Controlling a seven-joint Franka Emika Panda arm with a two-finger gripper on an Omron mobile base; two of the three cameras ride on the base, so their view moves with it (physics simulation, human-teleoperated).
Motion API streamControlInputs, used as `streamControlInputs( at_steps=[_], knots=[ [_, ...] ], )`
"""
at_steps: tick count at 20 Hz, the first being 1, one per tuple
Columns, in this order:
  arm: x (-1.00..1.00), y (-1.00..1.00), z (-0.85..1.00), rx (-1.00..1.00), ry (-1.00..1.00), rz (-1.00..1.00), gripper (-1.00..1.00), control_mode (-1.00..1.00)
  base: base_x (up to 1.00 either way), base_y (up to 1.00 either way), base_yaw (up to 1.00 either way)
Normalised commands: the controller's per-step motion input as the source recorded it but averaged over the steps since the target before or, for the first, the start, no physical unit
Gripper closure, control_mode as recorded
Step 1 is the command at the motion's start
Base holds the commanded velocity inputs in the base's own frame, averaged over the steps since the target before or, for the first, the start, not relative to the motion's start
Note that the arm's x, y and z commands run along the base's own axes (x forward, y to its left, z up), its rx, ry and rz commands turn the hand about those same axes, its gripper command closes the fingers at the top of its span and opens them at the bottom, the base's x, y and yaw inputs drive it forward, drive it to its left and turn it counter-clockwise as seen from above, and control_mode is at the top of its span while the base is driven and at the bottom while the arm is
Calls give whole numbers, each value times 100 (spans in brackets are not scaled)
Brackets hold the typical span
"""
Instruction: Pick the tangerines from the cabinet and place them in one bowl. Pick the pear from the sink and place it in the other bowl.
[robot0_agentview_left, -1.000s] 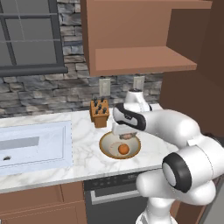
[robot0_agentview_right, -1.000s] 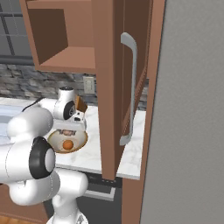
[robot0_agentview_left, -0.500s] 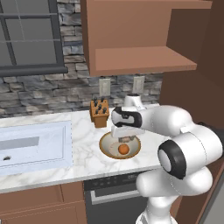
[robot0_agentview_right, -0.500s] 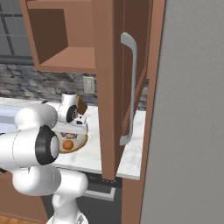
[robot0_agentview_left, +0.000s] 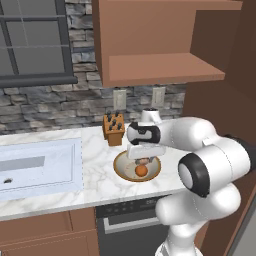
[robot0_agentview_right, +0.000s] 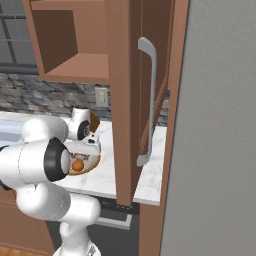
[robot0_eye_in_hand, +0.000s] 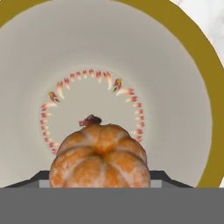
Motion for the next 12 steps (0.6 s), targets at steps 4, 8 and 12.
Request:
streamControlInputs(
  at_steps=[4,8,12],
  knots=[
    [0,0,-1,0,3,0,100,-100,0,0,0],
    [0,0,-1,0,2,0,-100,-100,0,0,0],
    [0,0,0,0,1,0,-100,-100,0,0,0]
  ],
)
